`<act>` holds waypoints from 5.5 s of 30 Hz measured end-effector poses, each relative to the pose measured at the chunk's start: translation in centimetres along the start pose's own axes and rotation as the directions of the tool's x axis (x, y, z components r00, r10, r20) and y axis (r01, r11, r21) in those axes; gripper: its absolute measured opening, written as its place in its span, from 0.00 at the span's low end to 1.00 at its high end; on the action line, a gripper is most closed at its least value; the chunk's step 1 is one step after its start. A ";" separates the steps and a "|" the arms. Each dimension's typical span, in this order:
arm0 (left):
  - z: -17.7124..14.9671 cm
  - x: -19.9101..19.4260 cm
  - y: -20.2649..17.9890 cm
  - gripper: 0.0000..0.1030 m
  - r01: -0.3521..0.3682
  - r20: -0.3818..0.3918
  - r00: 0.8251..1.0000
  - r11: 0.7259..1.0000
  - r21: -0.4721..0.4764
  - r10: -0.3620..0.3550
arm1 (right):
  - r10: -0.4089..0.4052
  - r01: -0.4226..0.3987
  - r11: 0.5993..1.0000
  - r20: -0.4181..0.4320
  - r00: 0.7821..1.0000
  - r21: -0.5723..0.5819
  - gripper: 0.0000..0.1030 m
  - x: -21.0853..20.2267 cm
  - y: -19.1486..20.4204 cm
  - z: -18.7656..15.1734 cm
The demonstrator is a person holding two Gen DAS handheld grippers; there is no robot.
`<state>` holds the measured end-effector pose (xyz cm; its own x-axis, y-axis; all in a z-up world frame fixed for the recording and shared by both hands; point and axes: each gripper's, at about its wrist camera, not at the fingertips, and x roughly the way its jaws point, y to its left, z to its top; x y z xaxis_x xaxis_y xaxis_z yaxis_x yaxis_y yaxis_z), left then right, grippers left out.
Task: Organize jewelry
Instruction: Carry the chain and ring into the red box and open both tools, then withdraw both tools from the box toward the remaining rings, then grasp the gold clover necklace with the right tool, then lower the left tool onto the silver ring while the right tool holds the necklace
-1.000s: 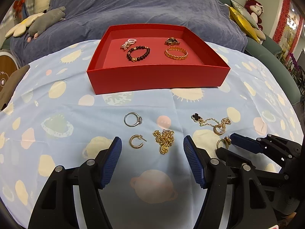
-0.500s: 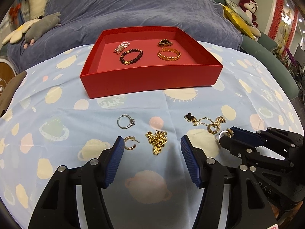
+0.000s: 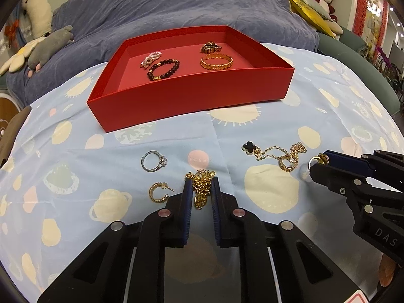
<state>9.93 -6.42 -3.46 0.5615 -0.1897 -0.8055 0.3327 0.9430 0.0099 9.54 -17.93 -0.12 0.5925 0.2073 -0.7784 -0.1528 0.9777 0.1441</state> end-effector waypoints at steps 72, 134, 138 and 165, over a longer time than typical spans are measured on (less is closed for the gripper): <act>6.2 -5.0 8.1 0.57 -0.023 0.108 0.993 0.980 -0.199 0.046 | -0.027 0.027 1.000 0.042 0.999 -0.007 0.40 -2.1 -0.7 4.6; -0.8 -2.5 7.0 0.57 0.036 -0.025 0.999 0.982 -0.187 -0.042 | 0.010 -0.020 0.997 0.124 0.992 0.076 0.02 -1.0 -0.2 5.8; -0.6 -2.1 5.8 0.57 0.042 -0.028 0.998 0.986 -0.164 -0.047 | -0.002 -0.013 0.994 0.135 0.991 0.107 0.02 -1.9 -1.8 5.7; 2.0 1.1 5.2 0.42 0.010 -0.020 1.000 0.982 -0.189 -0.014 | 0.035 -0.053 0.991 0.141 0.989 0.125 0.02 -2.9 -1.9 5.2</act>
<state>13.79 -2.27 -3.17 0.5417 -0.1975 -0.8170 0.1892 0.9757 -0.1104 12.23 -20.21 5.00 0.6926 0.2444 -0.6786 -0.0840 0.9618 0.2606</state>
